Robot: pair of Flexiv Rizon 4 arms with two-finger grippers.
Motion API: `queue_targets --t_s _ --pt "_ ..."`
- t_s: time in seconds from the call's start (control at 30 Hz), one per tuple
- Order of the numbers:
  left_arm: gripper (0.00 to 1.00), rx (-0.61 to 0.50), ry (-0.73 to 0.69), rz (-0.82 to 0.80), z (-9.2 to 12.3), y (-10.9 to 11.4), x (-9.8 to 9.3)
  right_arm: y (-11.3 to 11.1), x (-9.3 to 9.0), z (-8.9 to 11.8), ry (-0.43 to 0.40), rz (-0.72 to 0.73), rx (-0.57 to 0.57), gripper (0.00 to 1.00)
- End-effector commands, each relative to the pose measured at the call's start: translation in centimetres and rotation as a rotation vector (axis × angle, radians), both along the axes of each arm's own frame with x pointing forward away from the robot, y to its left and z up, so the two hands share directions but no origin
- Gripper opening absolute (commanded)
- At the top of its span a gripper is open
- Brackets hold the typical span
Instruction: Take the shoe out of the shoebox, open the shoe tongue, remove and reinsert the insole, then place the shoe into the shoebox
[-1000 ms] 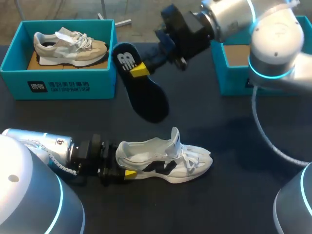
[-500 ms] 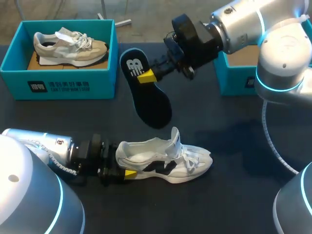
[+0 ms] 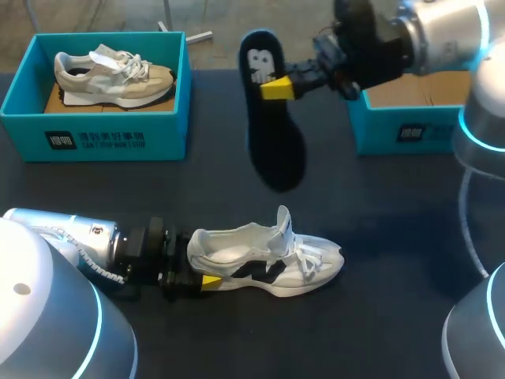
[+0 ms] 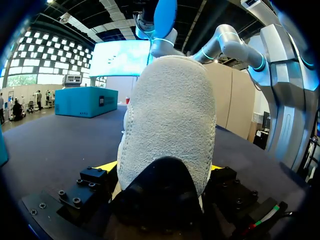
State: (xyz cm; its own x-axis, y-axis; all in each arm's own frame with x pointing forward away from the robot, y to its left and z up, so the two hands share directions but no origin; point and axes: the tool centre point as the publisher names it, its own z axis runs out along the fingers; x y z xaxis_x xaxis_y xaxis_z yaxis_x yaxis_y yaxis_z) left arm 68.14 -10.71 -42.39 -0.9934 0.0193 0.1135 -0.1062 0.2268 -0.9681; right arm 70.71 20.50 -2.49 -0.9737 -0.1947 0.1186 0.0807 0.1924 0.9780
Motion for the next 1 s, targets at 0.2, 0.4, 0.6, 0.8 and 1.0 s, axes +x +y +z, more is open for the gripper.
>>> queue_targets --t_s 0.2,0.4,0.6,0.8,1.0 --pt "0.0 0.002 0.0 0.001 -0.2 0.0 0.0 -6.3 -3.8 1.8 0.05 -0.092 0.041 0.0" --pt "0.0 0.002 0.0 0.001 -0.2 0.0 0.0 -6.6 -3.9 1.9 0.085 -0.09 0.027 0.0" --pt "0.0 0.002 0.0 0.001 -0.2 0.0 0.0 -6.6 -3.9 1.9 0.085 -0.09 0.027 0.0" --pt "0.0 0.002 0.0 0.001 -0.2 0.0 0.0 -6.8 -4.0 2.3 0.126 -0.121 0.075 0.0" --pt "0.0 0.002 0.0 0.001 -0.2 0.0 0.0 -6.5 -5.1 3.6 0.231 -0.15 0.115 0.0"
